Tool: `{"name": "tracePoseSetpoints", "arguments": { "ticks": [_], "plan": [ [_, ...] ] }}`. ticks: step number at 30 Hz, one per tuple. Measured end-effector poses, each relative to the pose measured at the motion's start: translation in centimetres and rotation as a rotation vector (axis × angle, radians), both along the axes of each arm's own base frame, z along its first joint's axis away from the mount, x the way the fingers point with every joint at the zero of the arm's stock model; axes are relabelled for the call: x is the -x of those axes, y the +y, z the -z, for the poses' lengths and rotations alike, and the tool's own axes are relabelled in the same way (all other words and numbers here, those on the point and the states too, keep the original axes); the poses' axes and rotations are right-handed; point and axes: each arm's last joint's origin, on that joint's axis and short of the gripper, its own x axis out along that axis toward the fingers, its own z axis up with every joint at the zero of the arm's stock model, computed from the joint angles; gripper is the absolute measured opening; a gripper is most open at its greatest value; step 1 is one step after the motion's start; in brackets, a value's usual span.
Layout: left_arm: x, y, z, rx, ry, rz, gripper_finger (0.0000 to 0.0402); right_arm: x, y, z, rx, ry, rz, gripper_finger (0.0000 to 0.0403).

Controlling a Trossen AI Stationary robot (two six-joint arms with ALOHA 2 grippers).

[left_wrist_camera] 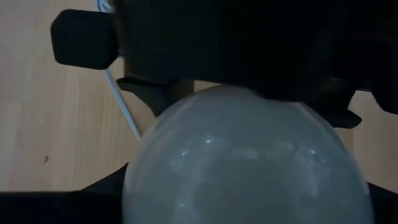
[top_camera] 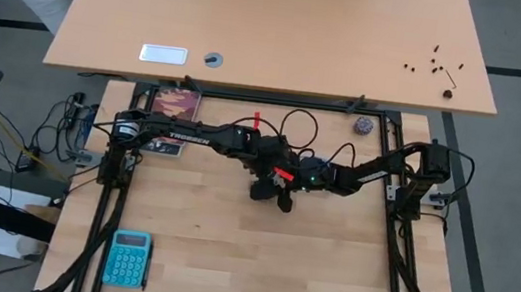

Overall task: Screw lightbulb
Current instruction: Insert the lightbulb into the desk lamp

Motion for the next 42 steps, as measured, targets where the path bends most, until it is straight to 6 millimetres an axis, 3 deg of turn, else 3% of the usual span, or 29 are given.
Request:
{"name": "tracePoseSetpoints", "arguments": {
  "ticks": [8,12,25,36,42],
  "plan": [
    [-0.1,0.0,0.0,-0.008,-0.005,-0.004,0.0265,0.1,-0.1,-0.9,-0.006,-0.019,-0.033,0.0325],
    [-0.1,0.0,0.0,-0.009,-0.001,-0.004,0.0265,0.4,-0.1,-1.4,0.008,-0.002,-0.041,0.0349],
    [-0.1,0.0,0.0,-0.017,-0.001,-0.009,0.0266,2.2,0.3,-2.4,0.013,0.154,-0.117,0.0334],
    [-0.1,0.0,0.1,-0.017,-0.002,-0.01,0.0266,3.3,0.4,-0.3,0.063,0.122,-0.08,0.0319],
    [-0.1,0.0,0.3,-0.018,0.005,-0.009,0.0266,2.2,0.3,0.6,0.077,0.046,-0.073,0.0308]
  ]
}}
